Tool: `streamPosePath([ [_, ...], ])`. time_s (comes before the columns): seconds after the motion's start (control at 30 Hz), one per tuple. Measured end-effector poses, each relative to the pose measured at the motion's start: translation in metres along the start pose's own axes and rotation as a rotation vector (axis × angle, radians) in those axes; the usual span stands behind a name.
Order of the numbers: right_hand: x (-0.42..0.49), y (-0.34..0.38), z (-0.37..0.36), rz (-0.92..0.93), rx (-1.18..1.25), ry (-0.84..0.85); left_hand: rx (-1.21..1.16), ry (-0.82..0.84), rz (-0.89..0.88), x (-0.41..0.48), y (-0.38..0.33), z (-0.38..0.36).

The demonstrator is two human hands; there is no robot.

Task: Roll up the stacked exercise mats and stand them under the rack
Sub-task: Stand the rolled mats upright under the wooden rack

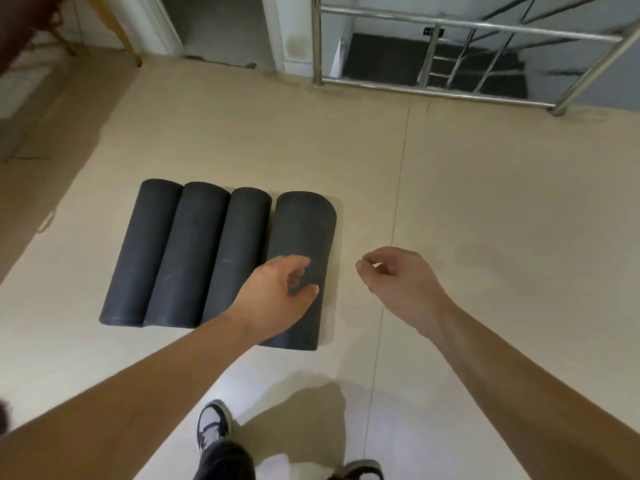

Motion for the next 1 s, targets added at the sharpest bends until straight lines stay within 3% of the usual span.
streamPosePath([
  [0.2, -0.035, 0.070, 0.085, 0.073, -0.107, 0.030, -0.009, -0.020, -0.003, -0.026, -0.110, 0.052],
  [0.5, 0.076, 0.105, 0.115, 0.050, -0.253, 0.069, 0.092, 0.164, 0.143, 0.077, -0.108, 0.019],
  [0.67, 0.130, 0.139, 0.126, -0.007, -0.039, 0.124, 0.021, 0.123, 0.287, 0.136, -0.119, 0.016],
  [0.83, 0.193, 0.154, 0.165, 0.026, -0.085, 0.212, -0.010, 0.110, 0.395, 0.191, -0.134, 0.020],
  [1.0, 0.259, 0.185, 0.195, 0.120, -0.156, 0.305, -0.128, -0.011, 0.498, 0.236, -0.162, 0.032],
])
Point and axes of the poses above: each hand's wrist, its own x-axis towards the middle knuckle, its own z-axis out of the back of the hand, y = z × x, the point moved 7 cm from there along x, towards the middle knuckle, and after that the axes turned 3 degrees about -y, right-handed, at the moved point
